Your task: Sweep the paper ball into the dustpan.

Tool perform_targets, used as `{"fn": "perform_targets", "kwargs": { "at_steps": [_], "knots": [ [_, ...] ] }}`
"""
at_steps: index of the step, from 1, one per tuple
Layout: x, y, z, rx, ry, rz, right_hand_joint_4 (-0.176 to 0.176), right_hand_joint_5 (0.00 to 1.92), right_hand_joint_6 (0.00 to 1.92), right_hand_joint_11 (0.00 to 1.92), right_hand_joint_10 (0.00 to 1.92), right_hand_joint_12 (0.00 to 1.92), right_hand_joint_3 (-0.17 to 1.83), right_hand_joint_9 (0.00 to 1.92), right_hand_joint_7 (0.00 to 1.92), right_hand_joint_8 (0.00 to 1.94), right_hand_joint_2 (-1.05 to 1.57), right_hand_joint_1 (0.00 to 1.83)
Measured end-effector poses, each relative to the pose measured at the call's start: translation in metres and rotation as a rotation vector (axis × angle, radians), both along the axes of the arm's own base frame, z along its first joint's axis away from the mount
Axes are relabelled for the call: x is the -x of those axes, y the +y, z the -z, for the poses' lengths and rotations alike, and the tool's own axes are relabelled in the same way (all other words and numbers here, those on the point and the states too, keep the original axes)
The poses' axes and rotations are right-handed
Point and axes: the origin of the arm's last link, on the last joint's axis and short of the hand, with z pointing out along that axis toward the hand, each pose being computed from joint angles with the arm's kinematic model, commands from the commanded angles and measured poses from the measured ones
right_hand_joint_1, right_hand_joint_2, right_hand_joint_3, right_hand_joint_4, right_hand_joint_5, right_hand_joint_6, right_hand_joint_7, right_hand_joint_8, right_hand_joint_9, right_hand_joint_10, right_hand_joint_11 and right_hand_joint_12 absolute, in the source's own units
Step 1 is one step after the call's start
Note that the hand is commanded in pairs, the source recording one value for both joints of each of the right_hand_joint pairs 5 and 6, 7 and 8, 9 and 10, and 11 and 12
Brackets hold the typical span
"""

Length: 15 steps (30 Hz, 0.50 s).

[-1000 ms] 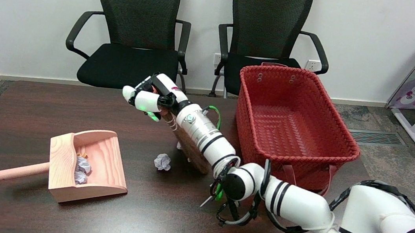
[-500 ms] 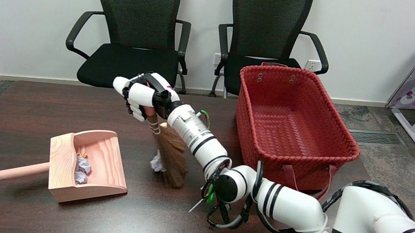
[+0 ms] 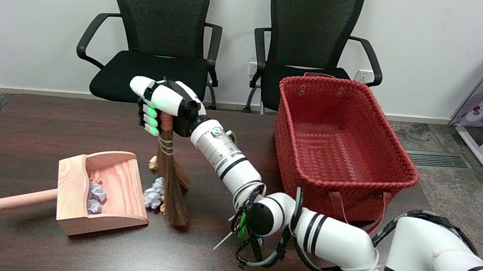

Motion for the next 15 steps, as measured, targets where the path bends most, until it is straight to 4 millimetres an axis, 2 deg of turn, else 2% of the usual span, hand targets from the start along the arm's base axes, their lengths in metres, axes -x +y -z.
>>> {"fn": "perform_targets", "kwargs": {
  "at_steps": [15],
  "knots": [
    [-0.0019, -0.0027, -0.0008, -0.012, -0.143, 0.056, 0.016, 1.92, 1.92, 1.92, 1.92, 1.92, 1.71, 1.92, 1.92, 1.92, 1.06, 0.76]
  ]
}}
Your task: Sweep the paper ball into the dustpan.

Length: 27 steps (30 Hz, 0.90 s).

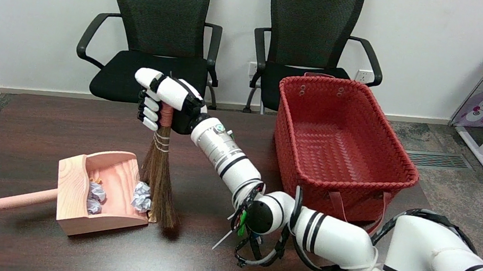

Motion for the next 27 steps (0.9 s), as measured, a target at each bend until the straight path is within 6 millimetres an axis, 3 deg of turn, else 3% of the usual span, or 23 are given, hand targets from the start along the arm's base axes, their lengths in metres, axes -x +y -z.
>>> {"fn": "perform_targets", "kwargs": {
  "at_steps": [11, 20, 27],
  "knots": [
    [-0.007, -0.003, -0.009, 0.012, -0.039, -0.016, 0.016, 1.92, 1.92, 1.92, 1.92, 1.92, 1.63, 1.92, 1.92, 1.92, 1.12, 0.78],
    [-0.018, -0.005, -0.018, 0.023, 0.015, -0.081, 0.032, 1.92, 1.92, 1.92, 1.92, 1.92, 1.49, 1.92, 1.92, 1.92, 1.47, 0.74],
    [-0.031, 0.001, -0.022, 0.035, 0.112, -0.165, 0.051, 1.92, 1.92, 1.92, 1.92, 1.92, 1.53, 1.92, 1.92, 1.92, 1.57, 0.74]
  ]
}}
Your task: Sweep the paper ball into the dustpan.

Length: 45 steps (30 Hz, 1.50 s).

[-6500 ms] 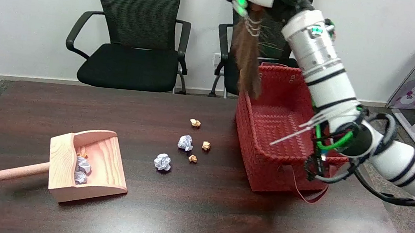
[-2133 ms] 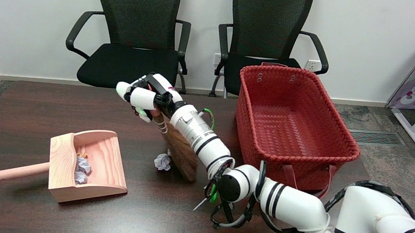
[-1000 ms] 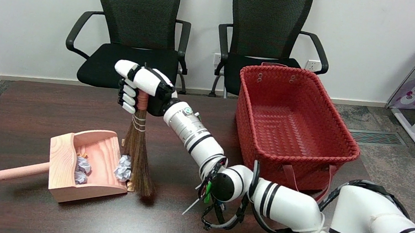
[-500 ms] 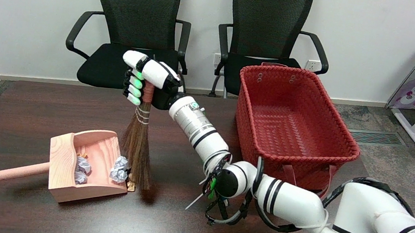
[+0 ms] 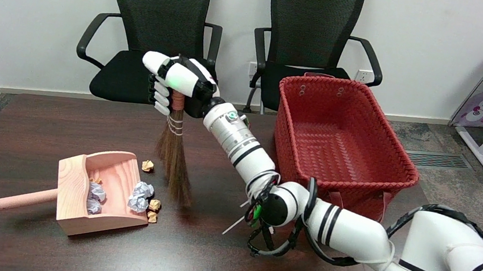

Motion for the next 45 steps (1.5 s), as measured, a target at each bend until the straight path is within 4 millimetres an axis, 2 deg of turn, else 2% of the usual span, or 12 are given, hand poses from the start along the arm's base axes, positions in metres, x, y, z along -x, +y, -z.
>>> {"fn": "perform_targets", "kwargs": {
  "at_steps": [11, 18, 26, 32, 37, 45],
  "knots": [
    [-0.018, 0.025, -0.006, 0.063, 0.185, -0.119, 0.063, 1.92, 1.92, 1.92, 1.92, 1.92, 1.59, 1.92, 1.92, 1.92, 1.57, 0.78],
    [-0.025, 0.047, -0.014, 0.099, 0.206, -0.142, 0.065, 1.92, 1.92, 1.92, 1.92, 1.92, 1.61, 1.92, 1.92, 1.92, 1.57, 0.78],
    [-0.022, 0.073, -0.011, 0.123, 0.202, -0.136, 0.071, 1.92, 1.92, 1.92, 1.92, 1.92, 1.64, 1.92, 1.92, 1.92, 1.57, 0.77],
    [-0.02, 0.092, -0.004, 0.157, 0.248, -0.173, 0.076, 1.92, 1.92, 1.92, 1.92, 1.92, 1.62, 1.92, 1.92, 1.92, 1.57, 0.78],
    [-0.024, 0.106, 0.011, 0.198, 0.33, -0.24, 0.081, 1.92, 1.92, 1.92, 1.92, 1.92, 1.59, 1.92, 1.92, 1.92, 1.57, 0.79],
    [-0.032, 0.113, 0.035, 0.307, 0.468, -0.31, 0.083, 1.92, 1.92, 1.92, 1.92, 1.92, 1.58, 1.92, 1.92, 1.92, 1.57, 0.8]
  ]
}}
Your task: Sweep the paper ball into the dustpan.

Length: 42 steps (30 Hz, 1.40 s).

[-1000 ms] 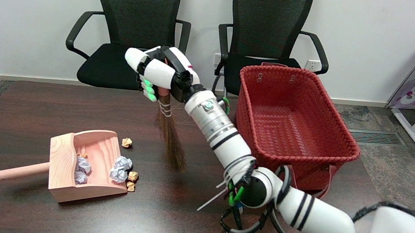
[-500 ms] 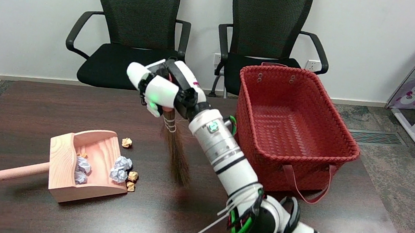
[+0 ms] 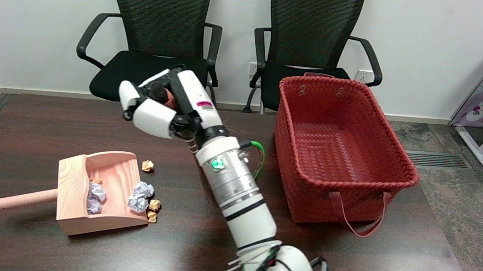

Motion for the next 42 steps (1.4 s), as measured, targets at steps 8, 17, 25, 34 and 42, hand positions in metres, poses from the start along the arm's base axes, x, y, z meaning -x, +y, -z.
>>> {"fn": "perform_targets", "kwargs": {
  "at_steps": [8, 17, 25, 34, 42],
  "knots": [
    [0.005, -0.004, 0.026, 0.072, 0.123, 0.029, 0.176, 1.92, 1.92, 1.92, 1.92, 1.92, 1.57, 1.92, 1.92, 1.92, 1.57, 0.83],
    [0.027, -0.02, 0.059, 0.05, 0.242, 0.139, 0.176, 1.92, 1.92, 1.92, 1.92, 1.92, 1.64, 1.92, 1.92, 1.92, 1.57, 0.83],
    [0.041, -0.034, 0.086, 0.004, 0.295, 0.2, 0.089, 1.92, 1.92, 1.92, 1.92, 1.92, 1.71, 1.92, 1.92, 1.92, 1.57, 0.79],
    [0.051, -0.041, 0.11, -0.038, 0.29, 0.216, 0.079, 1.92, 1.92, 1.92, 1.92, 1.92, 1.8, 1.92, 1.92, 1.92, 1.57, 0.74],
    [0.06, -0.043, 0.124, -0.059, 0.21, 0.233, 0.071, 1.92, 1.92, 1.92, 1.92, 1.92, 1.83, 1.92, 1.92, 1.92, 1.57, 0.7]
  ]
}}
